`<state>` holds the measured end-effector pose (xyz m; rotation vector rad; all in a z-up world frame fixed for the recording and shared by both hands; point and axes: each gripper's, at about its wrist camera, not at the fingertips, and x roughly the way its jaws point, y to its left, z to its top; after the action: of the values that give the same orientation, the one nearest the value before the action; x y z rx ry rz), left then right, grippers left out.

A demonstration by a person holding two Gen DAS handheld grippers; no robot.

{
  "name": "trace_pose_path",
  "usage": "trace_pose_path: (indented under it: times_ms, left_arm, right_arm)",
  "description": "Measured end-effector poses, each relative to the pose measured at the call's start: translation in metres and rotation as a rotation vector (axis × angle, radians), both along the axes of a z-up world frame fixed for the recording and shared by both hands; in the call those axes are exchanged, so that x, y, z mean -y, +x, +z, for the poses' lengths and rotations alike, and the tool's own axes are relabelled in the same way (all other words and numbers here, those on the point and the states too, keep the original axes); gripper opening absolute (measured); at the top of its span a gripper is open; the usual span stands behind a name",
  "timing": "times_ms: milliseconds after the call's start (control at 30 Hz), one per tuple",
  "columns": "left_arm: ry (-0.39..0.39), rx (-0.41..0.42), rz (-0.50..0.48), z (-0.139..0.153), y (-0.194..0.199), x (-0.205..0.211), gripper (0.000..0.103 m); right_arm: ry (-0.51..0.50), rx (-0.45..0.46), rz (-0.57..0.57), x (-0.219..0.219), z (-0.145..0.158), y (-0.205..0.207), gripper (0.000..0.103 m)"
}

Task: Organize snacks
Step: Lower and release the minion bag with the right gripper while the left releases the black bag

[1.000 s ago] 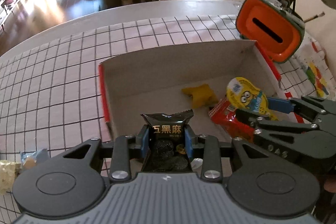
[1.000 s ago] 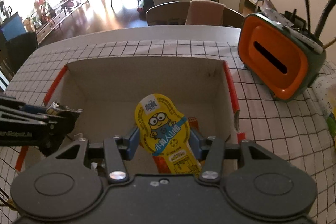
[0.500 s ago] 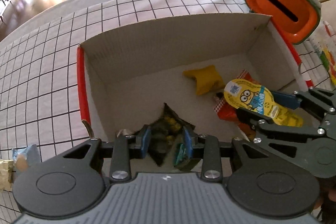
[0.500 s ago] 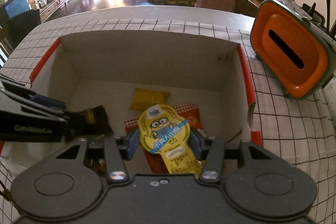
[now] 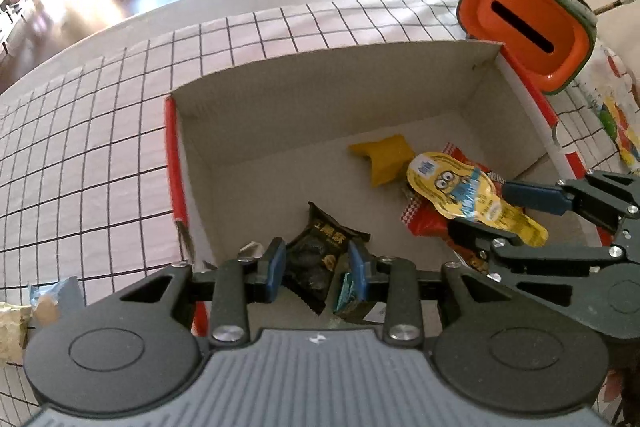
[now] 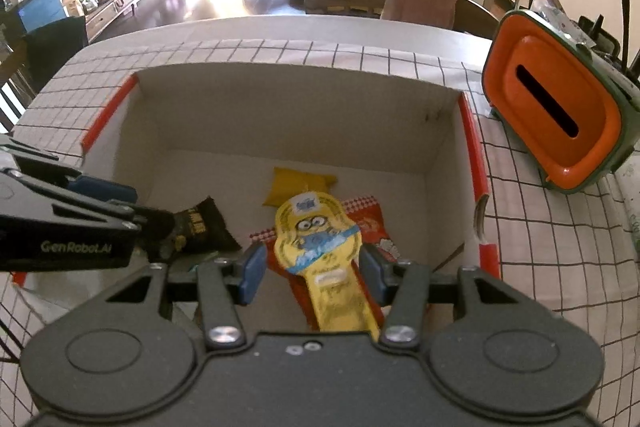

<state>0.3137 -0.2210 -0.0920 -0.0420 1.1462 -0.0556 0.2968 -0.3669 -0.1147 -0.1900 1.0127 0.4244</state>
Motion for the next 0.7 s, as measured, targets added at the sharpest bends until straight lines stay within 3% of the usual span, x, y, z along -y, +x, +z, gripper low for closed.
trace_pose_path:
  times_ms: [700]
  left_arm:
    - [-0.056,0.206,0.005,0.063,-0.067,-0.047,0.053]
  right_arm:
    - [0.124,0.087,0.056,-0.023,0.065,-0.049,0.06]
